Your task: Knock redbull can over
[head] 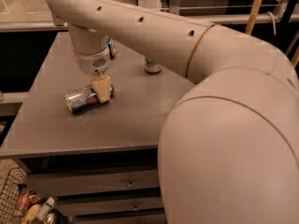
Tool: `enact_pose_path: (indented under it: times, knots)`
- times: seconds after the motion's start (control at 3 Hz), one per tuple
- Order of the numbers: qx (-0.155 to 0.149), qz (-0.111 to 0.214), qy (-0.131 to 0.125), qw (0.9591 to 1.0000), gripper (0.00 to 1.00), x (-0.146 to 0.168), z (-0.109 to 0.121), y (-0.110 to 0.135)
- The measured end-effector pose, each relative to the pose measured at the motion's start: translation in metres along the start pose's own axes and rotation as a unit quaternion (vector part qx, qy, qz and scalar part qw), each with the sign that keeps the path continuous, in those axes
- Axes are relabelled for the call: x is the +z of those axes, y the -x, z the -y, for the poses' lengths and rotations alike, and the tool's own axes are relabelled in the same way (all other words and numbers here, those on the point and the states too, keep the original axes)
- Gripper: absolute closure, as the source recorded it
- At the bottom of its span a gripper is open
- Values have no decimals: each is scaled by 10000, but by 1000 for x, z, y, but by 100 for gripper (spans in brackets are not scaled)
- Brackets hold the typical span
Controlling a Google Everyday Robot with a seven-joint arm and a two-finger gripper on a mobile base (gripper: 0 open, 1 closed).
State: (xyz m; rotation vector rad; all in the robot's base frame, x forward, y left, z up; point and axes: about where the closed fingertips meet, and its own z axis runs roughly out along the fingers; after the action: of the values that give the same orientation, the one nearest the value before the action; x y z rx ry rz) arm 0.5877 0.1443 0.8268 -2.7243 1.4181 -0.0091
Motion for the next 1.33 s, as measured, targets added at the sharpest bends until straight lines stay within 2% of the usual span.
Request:
enact_pose_path:
  times: [0.33, 0.67, 1.0, 1.33]
  knots:
    - [0, 0, 0, 10000, 4, -1, 0, 0]
    - [0, 0, 0, 10000, 0, -1, 0, 0]
    - [0, 0, -1, 10000, 0, -1, 0, 0]
    - [148, 100, -218, 9996, 0, -11, -7, -8]
